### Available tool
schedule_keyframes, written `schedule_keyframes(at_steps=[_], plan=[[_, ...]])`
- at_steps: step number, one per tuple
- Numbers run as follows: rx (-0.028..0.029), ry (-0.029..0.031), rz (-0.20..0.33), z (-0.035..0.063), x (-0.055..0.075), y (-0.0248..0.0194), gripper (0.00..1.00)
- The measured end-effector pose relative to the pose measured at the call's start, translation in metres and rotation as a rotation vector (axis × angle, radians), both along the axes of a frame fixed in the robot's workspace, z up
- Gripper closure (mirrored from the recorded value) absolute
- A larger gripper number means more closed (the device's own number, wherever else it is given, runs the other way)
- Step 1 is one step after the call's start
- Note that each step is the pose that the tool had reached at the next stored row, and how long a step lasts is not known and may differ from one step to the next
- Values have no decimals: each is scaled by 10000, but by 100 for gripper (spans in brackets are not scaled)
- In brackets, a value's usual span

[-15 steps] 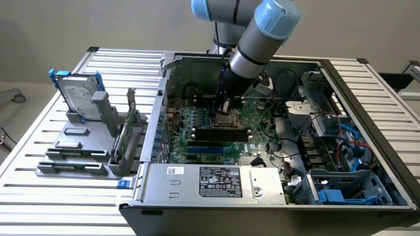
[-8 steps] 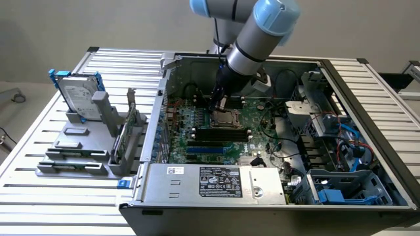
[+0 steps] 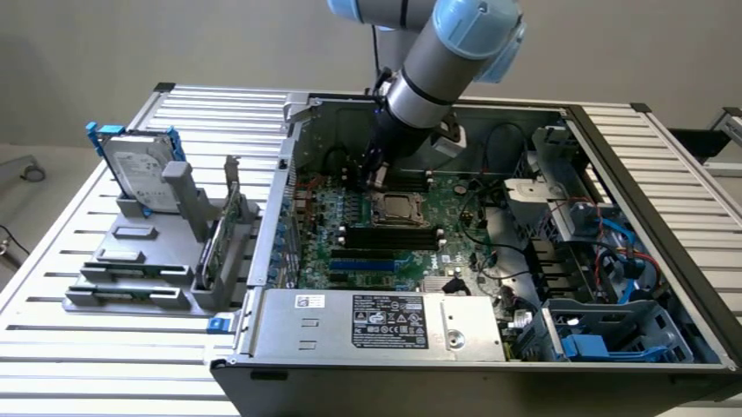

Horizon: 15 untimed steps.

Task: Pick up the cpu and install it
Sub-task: 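Close the cpu cover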

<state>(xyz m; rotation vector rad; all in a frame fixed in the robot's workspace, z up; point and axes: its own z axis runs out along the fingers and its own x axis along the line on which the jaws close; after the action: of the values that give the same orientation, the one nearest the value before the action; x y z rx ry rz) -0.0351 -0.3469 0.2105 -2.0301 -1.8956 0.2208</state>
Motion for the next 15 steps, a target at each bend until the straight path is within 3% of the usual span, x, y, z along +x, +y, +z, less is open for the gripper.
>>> schedule_keyframes(at_steps=[11, 13, 15], plan=[[406, 81, -91, 45, -136, 0, 89], [495, 92, -108, 54, -153, 0, 89], [625, 110, -117, 65, -168, 0, 89]])
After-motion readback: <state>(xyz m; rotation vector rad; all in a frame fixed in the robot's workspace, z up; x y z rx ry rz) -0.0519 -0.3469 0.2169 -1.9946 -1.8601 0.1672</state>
